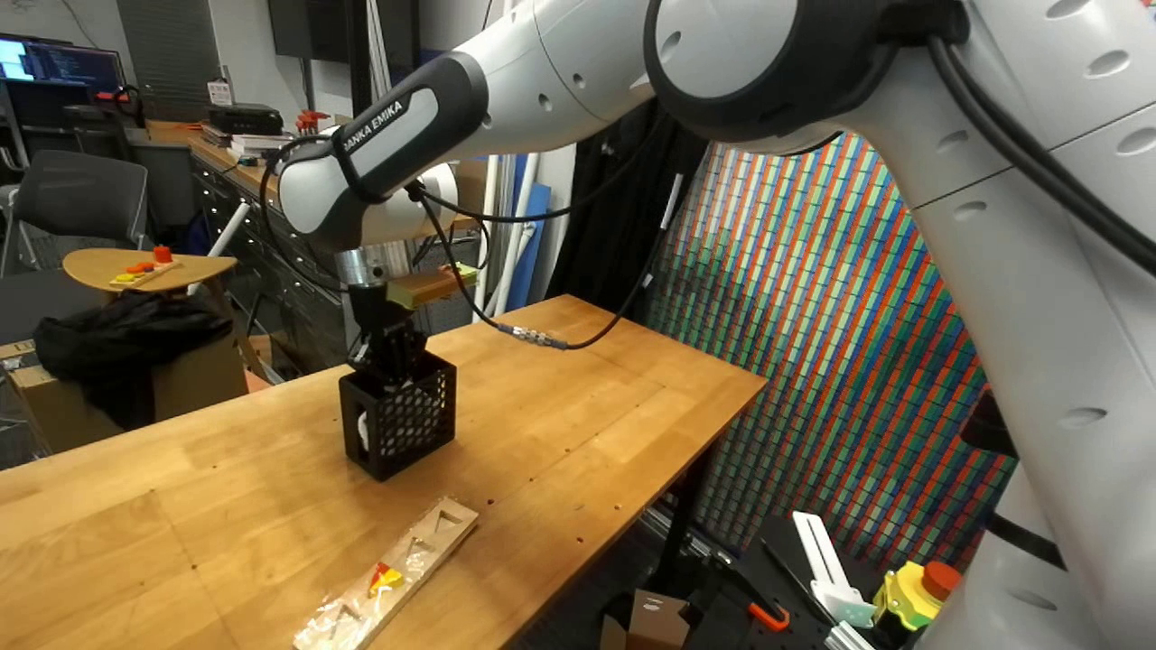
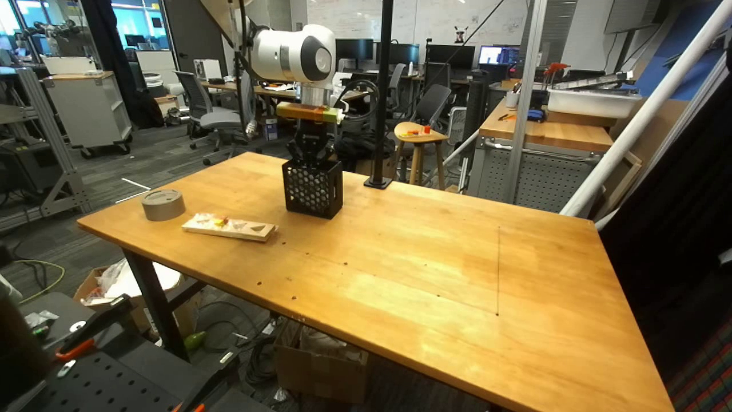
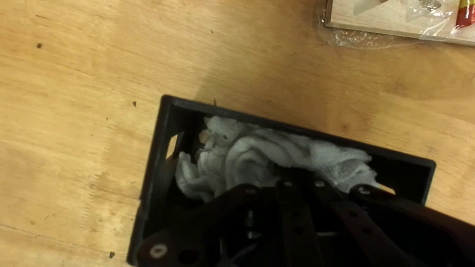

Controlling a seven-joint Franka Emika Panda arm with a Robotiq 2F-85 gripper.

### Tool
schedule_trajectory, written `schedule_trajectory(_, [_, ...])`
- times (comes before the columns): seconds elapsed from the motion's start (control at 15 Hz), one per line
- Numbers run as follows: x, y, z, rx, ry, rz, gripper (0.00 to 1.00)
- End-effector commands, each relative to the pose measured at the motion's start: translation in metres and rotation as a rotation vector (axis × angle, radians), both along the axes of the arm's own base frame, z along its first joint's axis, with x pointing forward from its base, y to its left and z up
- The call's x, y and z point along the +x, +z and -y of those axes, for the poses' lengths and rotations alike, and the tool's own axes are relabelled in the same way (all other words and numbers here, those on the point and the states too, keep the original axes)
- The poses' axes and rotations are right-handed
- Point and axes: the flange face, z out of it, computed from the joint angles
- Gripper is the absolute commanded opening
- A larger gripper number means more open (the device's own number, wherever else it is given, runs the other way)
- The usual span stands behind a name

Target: Pick up the towel from the table and put it in the small black basket.

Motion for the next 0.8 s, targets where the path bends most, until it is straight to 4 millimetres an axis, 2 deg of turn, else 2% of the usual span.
schedule_trajectory(0.0, [-0.003, -0.006, 0.011, 0.042, -0.009, 0.000, 0.01])
schedule_trajectory(0.73, [-0.001, -0.031, 0.019, 0.097, -0.005, -0.019, 0.01])
